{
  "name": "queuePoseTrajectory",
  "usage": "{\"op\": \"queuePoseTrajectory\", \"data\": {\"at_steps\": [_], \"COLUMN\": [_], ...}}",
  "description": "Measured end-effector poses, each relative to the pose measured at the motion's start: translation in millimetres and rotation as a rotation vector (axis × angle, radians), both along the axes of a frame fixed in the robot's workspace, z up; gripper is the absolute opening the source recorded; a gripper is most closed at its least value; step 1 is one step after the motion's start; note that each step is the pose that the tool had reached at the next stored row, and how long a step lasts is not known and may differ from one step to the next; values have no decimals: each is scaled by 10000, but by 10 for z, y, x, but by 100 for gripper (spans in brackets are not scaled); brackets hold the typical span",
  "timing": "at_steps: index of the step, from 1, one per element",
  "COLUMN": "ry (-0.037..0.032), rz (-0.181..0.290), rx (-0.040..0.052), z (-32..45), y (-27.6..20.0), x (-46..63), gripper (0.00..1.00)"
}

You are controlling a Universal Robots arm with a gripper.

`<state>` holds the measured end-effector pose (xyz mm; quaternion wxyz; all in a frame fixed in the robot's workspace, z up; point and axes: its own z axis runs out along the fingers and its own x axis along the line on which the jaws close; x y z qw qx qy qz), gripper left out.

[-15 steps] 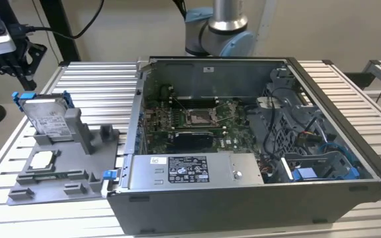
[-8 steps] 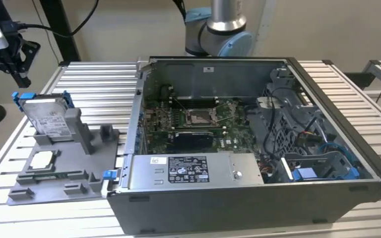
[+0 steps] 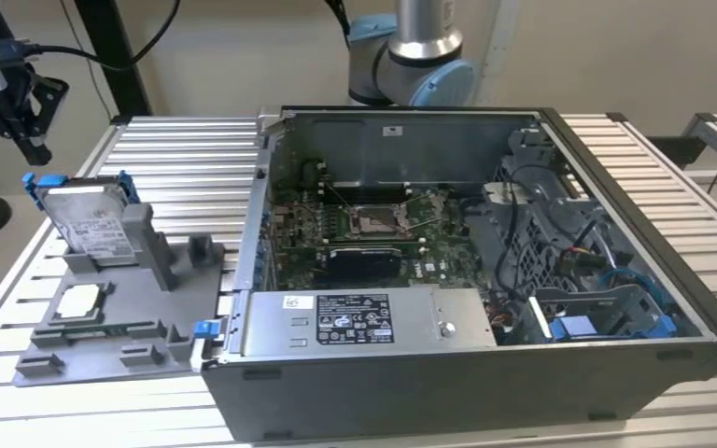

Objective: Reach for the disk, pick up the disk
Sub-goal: 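Reach for the disk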

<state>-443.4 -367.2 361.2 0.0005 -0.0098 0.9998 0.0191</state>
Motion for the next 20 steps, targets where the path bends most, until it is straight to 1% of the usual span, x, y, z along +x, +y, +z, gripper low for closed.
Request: {"op": "queuePoseTrajectory", "data": {"at_steps": [9, 20], "ry": [-2, -2], "rz": [40, 732], "rx": [0, -22], "z": [-1, -1], "y": [0, 1], "x": [-2, -3], "gripper": [0, 0]}}
